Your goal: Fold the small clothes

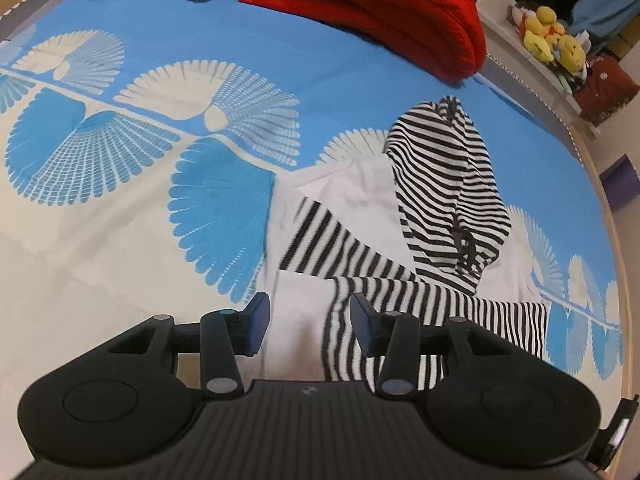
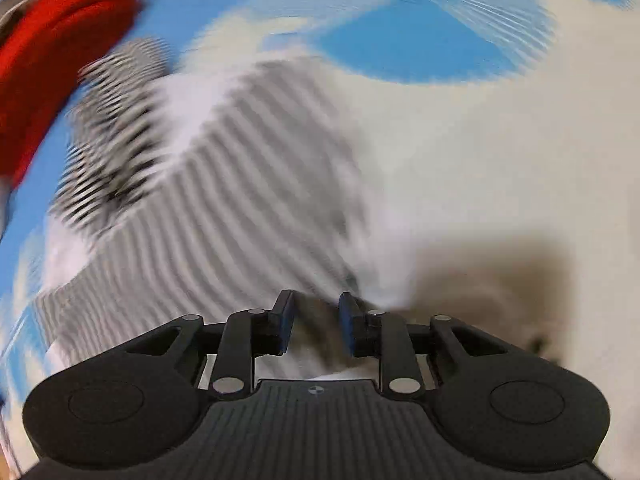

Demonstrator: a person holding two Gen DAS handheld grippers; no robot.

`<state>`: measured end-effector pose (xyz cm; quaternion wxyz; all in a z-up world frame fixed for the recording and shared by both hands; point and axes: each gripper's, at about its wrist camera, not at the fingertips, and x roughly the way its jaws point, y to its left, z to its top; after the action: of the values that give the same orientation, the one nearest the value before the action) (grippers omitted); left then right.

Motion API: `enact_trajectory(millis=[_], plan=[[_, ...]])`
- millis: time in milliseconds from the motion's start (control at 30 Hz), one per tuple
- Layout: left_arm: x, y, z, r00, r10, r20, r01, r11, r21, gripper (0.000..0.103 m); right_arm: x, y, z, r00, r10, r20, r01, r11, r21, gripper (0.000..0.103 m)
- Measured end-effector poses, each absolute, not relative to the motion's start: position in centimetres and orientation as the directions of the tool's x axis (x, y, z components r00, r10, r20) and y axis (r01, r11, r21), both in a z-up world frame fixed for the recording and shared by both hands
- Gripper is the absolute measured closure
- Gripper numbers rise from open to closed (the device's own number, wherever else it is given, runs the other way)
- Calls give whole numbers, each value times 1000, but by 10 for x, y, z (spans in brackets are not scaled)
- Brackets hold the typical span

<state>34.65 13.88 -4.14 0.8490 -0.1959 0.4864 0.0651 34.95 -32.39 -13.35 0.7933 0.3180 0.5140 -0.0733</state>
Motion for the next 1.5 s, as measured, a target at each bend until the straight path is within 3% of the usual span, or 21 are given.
enact_trajectory(millis=[233,367,400,433,467,567,667,767,867,1000,1500], plan=[[354,107,-50,501,-86,-861,-241,942,-235,54,343,-324,-102,522,241,-818,355,810,466,85],[353,98,-56,490,-89,-867,-228,947,-226,54,347,-336,-128,470,273,-839,414,772,483,85],[353,96,-57,489,-88,-868,-225,949,-223,54,349,-341,-140,447,279,-850,459,744,486,90],[352,96,-57,489,-86,-868,-224,950,-220,54,345,-347,-146,447,284,-848,493,713,499,103],[353,96,-57,488,-84,-869,-223,950,-218,54,343,-349,-143,454,287,-844,502,700,508,103],[354,96,-58,488,-79,-869,-223,952,-212,54,341,-331,-114,507,231,-831,397,793,463,94],[354,97,-58,487,-78,-870,-227,951,-212,54,343,-324,-120,480,325,-815,373,765,525,80],[354,96,-58,488,-80,-869,-225,951,-214,54,343,-325,-129,411,287,-865,433,774,462,82],[353,97,-57,490,-79,-868,-224,951,-213,54,347,-305,-96,482,196,-854,306,876,374,77],[353,97,-58,490,-61,-870,-216,958,-188,54,346,-284,-52,596,153,-788,120,954,275,61],[362,92,-69,472,-21,-881,-209,969,-135,54,345,-260,-33,638,100,-764,8,991,137,60]])
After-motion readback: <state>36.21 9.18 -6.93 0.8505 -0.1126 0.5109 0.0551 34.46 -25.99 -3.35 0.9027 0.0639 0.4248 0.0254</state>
